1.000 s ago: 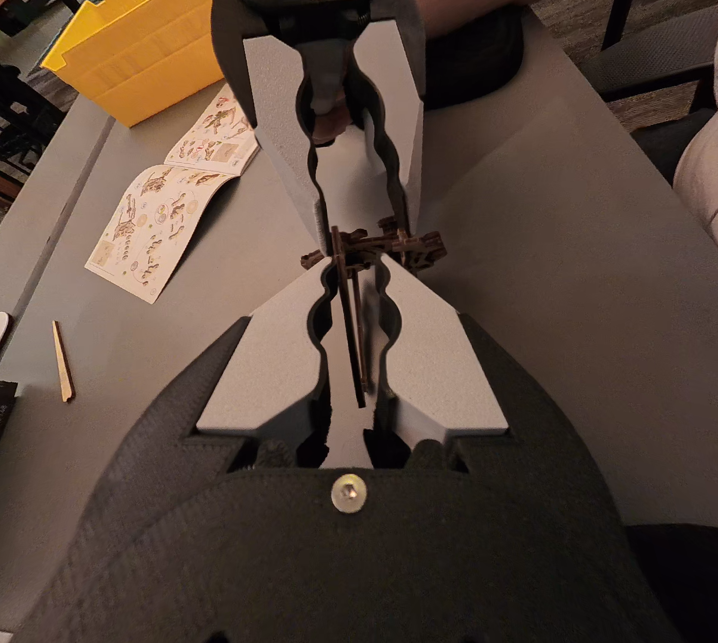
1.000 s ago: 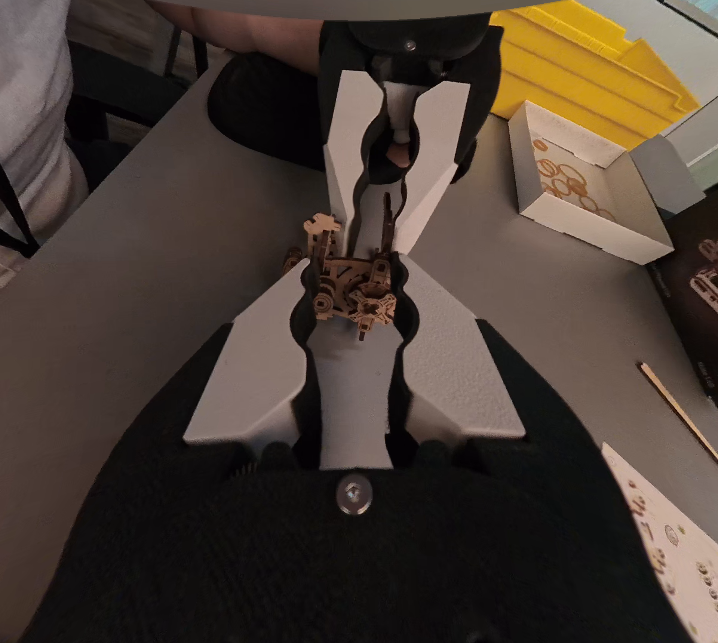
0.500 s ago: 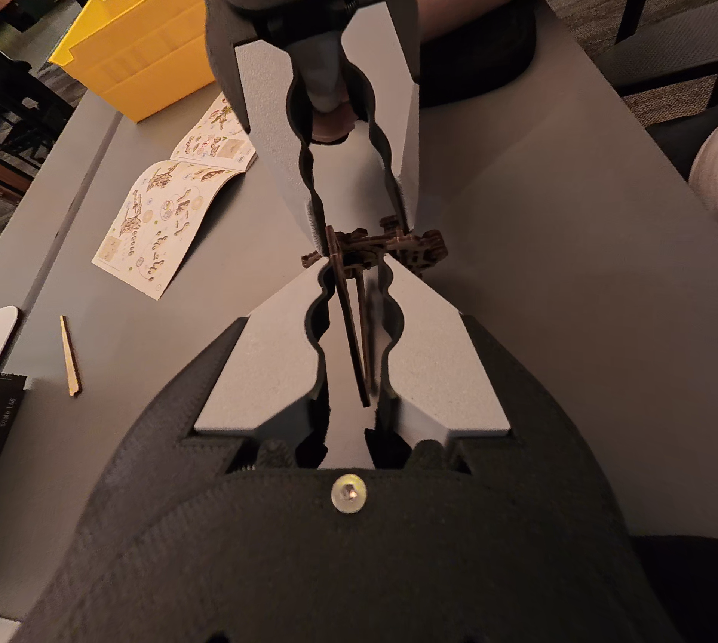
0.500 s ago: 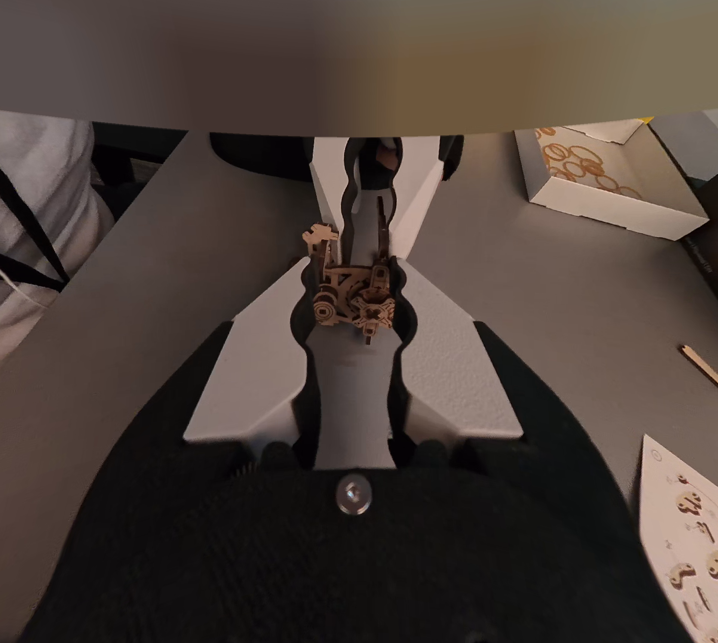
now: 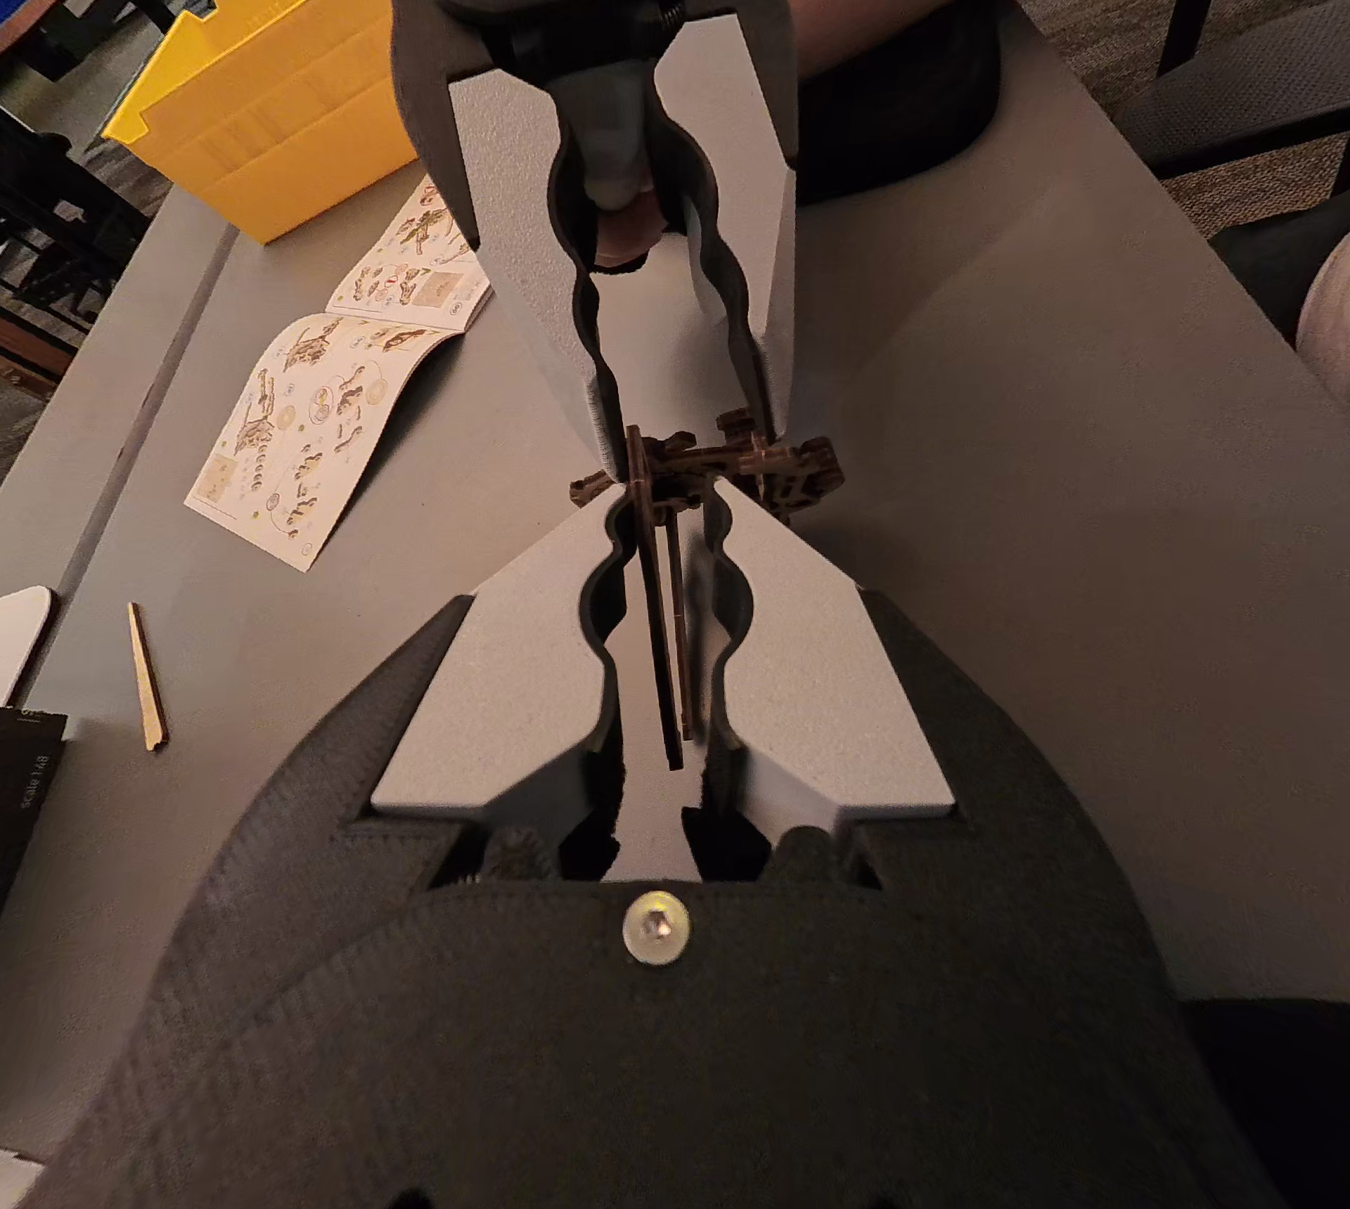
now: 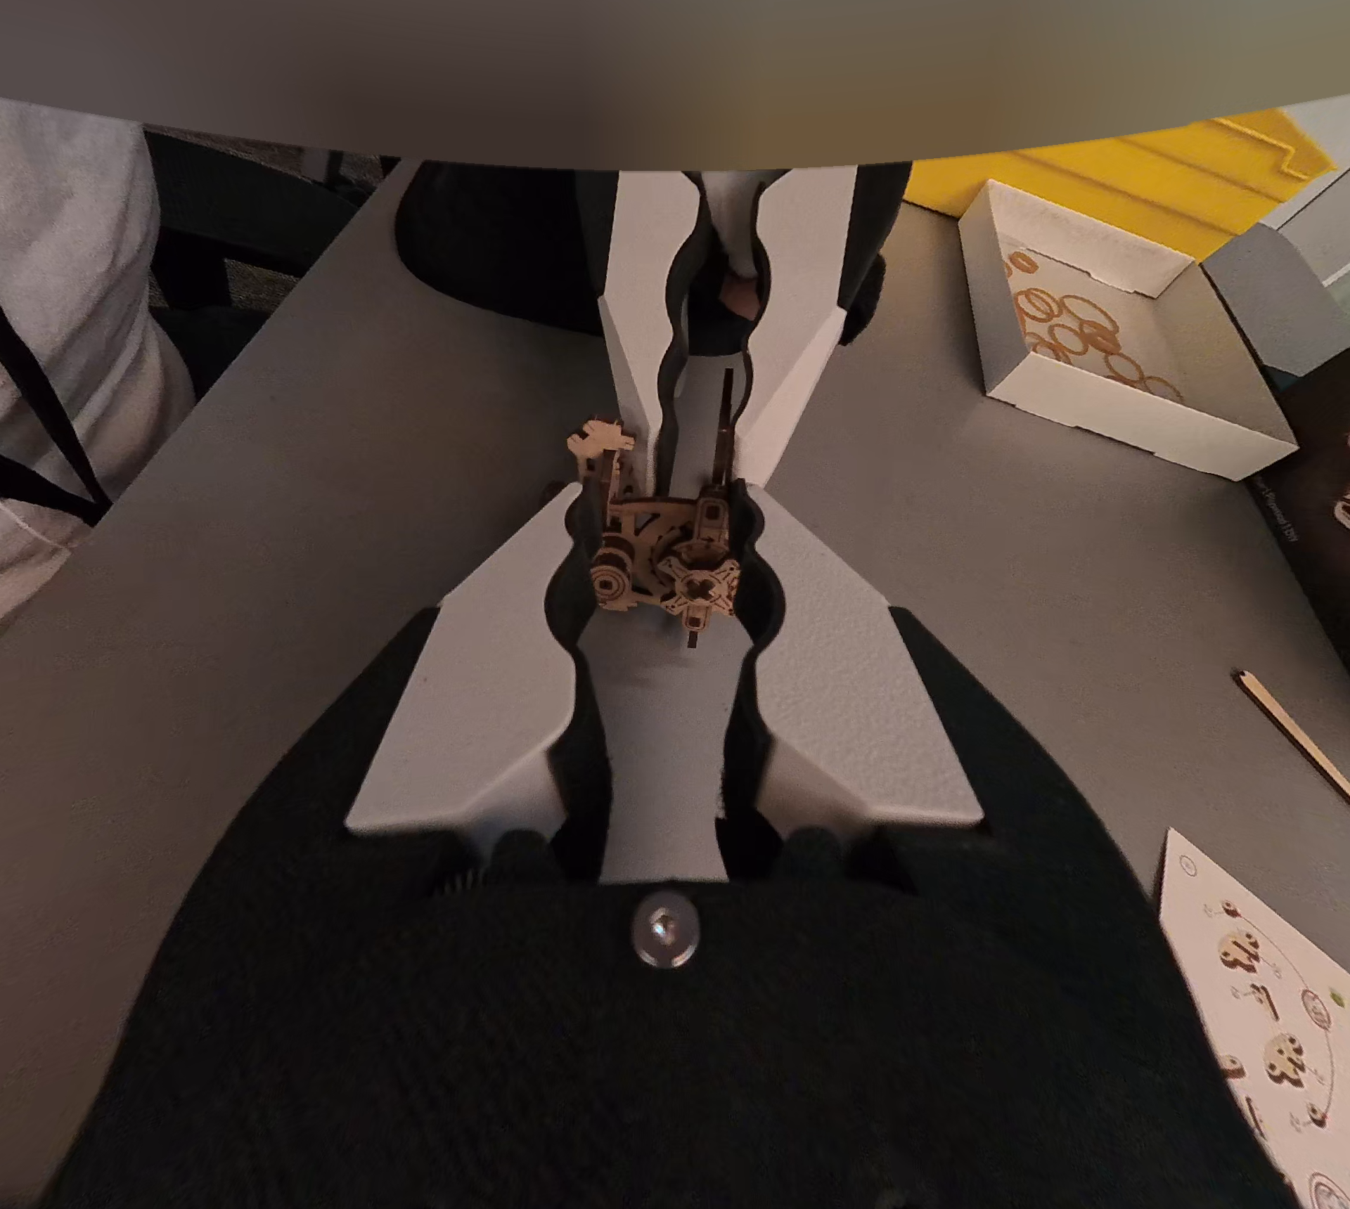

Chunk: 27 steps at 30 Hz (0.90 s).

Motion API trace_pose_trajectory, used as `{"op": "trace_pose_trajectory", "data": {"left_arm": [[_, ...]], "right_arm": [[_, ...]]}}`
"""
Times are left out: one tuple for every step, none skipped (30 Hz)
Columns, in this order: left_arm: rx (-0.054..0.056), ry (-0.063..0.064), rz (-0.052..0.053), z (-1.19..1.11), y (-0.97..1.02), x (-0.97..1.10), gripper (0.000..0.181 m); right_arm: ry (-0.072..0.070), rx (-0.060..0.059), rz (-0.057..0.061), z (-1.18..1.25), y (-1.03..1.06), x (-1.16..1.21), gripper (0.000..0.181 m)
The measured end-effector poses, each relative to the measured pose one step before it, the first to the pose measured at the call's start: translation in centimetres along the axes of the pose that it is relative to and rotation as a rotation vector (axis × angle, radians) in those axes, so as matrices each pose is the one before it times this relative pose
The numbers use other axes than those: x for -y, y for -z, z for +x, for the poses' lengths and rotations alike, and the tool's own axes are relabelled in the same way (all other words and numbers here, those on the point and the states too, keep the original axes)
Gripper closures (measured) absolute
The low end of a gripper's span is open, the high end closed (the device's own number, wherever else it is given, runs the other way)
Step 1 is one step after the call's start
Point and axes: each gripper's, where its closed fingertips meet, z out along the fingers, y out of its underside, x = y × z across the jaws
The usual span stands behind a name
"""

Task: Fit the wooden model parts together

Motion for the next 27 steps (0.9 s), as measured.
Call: {"op": "trace_pose_trajectory", "data": {"left_arm": [[-0.0002,-0.0013,0.0011,0.002,0.018,0.029,0.167],[0.0007,-0.0001,-0.0014,-0.006,0.0,-0.011,0.167],[0.0007,0.0004,-0.0009,-0.021,0.004,-0.029,0.167],[-0.0012,-0.0002,0.0009,0.02,0.016,0.014,0.167],[0.0003,-0.0001,0.0,0.0,0.003,0.013,0.167],[0.001,-0.0017,0.0002,-0.001,0.0,0.001,0.167],[-0.0001,-0.0006,-0.0008,0.002,0.009,0.002,0.167],[-0.0001,0.0009,-0.0001,-0.005,0.007,0.002,0.167],[-0.0003,-0.0007,0.0016,0.002,0.011,0.023,0.168],[0.0007,-0.0004,-0.0019,-0.011,-0.005,-0.015,0.167],[0.0006,-0.002,0.0007,-0.004,0.02,0.003,0.168],[0.0002,0.0005,0.001,-0.014,0.018,0.005,0.169],[-0.0007,0.0014,0.0004,-0.011,0.025,-0.012,0.169],[-0.0023,0.0012,0.0002,0.014,0.003,-0.012,0.169],[-0.0004,0.003,-0.0029,0.014,-0.095,-0.052,0.167],[0.0036,-0.001,-0.0017,-0.006,-0.099,-0.046,0.165],[0.0014,-0.0016,-0.0021,-0.006,-0.038,-0.049,0.164],[-0.0025,0.0035,-0.0015,0.018,-0.015,-0.036,0.163],[-0.0025,0.0039,0.0042,0.024,-0.005,0.052,0.163],[0.0011,-0.0011,0.001,0.002,-0.006,0.011,0.163],[0.0021,-0.003,-0.0014,-0.02,0.001,-0.013,0.163],[-0.0006,0.001,0.0006,0.007,-0.003,0.004,0.163],[-0.0003,0.0029,0.0003,-0.008,-0.015,-0.003,0.163],[0.0007,-0.0011,0.002,-0.006,0.02,0.037,0.163],[0.0003,-0.0034,0.0022,0.011,0.028,0.035,0.164],[-0.0006,-0.0026,0.002,0.032,0.024,0.048,0.165],[-0.0005,0.0001,-0.0019,0.033,-0.032,-0.002,0.165]], "right_arm": [[-0.0043,0.0039,0.0024,-0.028,0.01,0.017,0.147],[-0.0006,-0.0022,-0.0001,0.032,-0.015,-0.007,0.147],[-0.0049,0.001,0.0004,0.001,-0.01,0.006,0.147],[0.0005,0.0019,0.0029,-0.023,0.006,0.006,0.147],[0.0025,-0.0016,-0.0003,-0.003,-0.002,-0.002,0.147],[-0.0038,0.0021,-0.0013,-0.021,0.005,0.009,0.147],[0.0005,-0.0001,0.0015,0.002,-0.01,-0.001,0.147],[0.0017,-0.0007,-0.0005,0.001,0.0,0.0,0.147],[0.0028,0.0011,-0.0012,-0.034,0.004,0.008,0.147],[0.0014,-0.0024,-0.0006,0.018,-0.021,-0.001,0.147],[-0.0039,0.0035,0.0017,-0.026,-0.006,0.007,0.147],[-0.006,0.0075,0.0014,-0.045,-0.001,-0.001,0.146],[-0.0091,0.01,0.005,-0.053,-0.004,-0.006,0.146],[0.0064,-0.0005,0.0058,0.005,0.006,-0.019,0.146],[0.0164,-0.0155,-0.0105,0.115,0.015,-0.06,0.145],[0.021,-0.0157,-0.0162,0.087,0.011,-0.069,0.145],[0.0208,-0.0108,-0.0227,0.013,-0.034,-0.276,0.144],[0.0348,-0.0101,-0.0084,-0.072,-0.023,-0.12,0.143],[0.0298,-0.0108,-0.002,-0.041,-0.005,-0.022,0.143],[0.0078,-0.0052,-0.0025,0.036,0.005,0.001,0.143],[-0.0065,0.0016,0.0022,0.023,-0.003,-0.005,0.143],[-0.0047,0.0023,0.0029,0.03,0.018,-0.009,0.143],[0.0038,-0.0004,0.0007,0.012,0.014,-0.004,0.143],[-0.0003,0.0034,0.0043,-0.044,0.004,0.04,0.144],[0.0004,0.0054,-0.0006,-0.058,0.022,0.025,0.144],[0.0035,0.0051,-0.0029,-0.063,0.02,0.016,0.144],[-0.0043,0.0001,-0.0048,0.028,0.008,-0.018,0.144]]}}
